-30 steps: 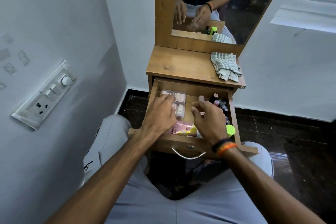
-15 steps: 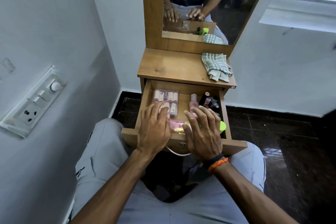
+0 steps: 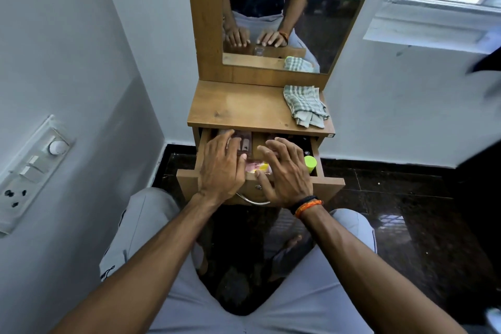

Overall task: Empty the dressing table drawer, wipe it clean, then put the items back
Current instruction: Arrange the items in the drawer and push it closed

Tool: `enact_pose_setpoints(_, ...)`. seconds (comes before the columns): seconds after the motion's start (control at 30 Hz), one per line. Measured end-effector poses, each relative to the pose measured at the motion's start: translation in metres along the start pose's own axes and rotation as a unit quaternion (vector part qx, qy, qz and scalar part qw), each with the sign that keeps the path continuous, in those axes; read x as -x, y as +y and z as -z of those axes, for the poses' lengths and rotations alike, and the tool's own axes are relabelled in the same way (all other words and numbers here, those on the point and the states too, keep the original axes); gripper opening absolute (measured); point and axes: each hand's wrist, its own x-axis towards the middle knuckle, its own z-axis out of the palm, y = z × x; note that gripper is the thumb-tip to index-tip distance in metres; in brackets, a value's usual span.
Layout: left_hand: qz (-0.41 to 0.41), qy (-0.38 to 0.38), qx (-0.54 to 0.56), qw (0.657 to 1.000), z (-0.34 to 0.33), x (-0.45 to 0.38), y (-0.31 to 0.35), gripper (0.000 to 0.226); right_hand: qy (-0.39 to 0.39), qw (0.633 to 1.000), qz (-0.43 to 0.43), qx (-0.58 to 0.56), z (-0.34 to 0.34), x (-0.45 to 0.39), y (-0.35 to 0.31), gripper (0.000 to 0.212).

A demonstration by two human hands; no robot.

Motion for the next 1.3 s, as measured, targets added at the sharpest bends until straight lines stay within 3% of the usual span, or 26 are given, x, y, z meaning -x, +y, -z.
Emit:
enact_pose_setpoints(0.37,0.007,0.003,0.003,1.0,-0.005,-0.033,-0.004,0.042,-0.01,0.999,-0.014,0.032,-0.013,-0.024,0.013,0.051)
enact_pose_setpoints(0.5,0.083,0.047,0.108,0.99,0.004,-0.019,0.004,0.035,0.068,0.988,-0.139,-0.014,-0.01,-0.013,-0.003,0.048)
enact_pose_setpoints(0.57,0.16,0.101,0.195,0.962,0.012,0.0,0.019,0.021,0.132,0.955,-0.25,-0.088,-0.004,-0.002,-0.022,0.046)
enact_pose_setpoints(0.63,0.27,0.125,0.322,0.899,0.022,0.018,0.039,0.009,0.176,0.882,-0.385,-0.21,0.005,0.006,-0.041,0.044)
enact_pose_setpoints(0.67,0.345,0.122,0.39,0.845,0.025,0.026,0.046,0.01,0.183,0.821,-0.462,-0.281,0.008,0.009,-0.048,0.043)
enact_pose_setpoints(0.73,0.486,0.108,0.506,0.704,0.023,0.034,0.054,0.014,0.181,0.65,-0.605,-0.423,0.014,0.009,-0.054,0.04)
enact_pose_setpoints(0.8,0.553,0.094,0.596,0.575,0.02,0.032,0.054,0.022,0.179,0.494,-0.663,-0.534,0.018,0.004,-0.056,0.04)
enact_pose_setpoints(0.87,0.574,0.09,0.652,0.486,0.023,0.027,0.054,0.026,0.189,0.401,-0.664,-0.601,0.023,-0.003,-0.058,0.042)
enact_pose_setpoints(0.93,0.586,0.096,0.681,0.428,0.027,0.022,0.054,0.024,0.198,0.345,-0.657,-0.64,0.028,-0.009,-0.06,0.04)
enact_pose_setpoints(1.03,0.595,0.106,0.702,0.376,0.033,0.017,0.055,0.032,0.207,0.293,-0.648,-0.672,0.032,-0.013,-0.057,0.042)
enact_pose_setpoints(1.13,0.594,0.115,0.714,0.352,0.033,0.012,0.052,0.041,0.219,0.26,-0.643,-0.687,0.029,-0.017,-0.054,0.053)
enact_pose_setpoints(1.3,0.583,0.116,0.741,0.311,0.028,0.004,0.041,0.05,0.239,0.213,-0.632,-0.706,0.02,-0.023,-0.045,0.053)
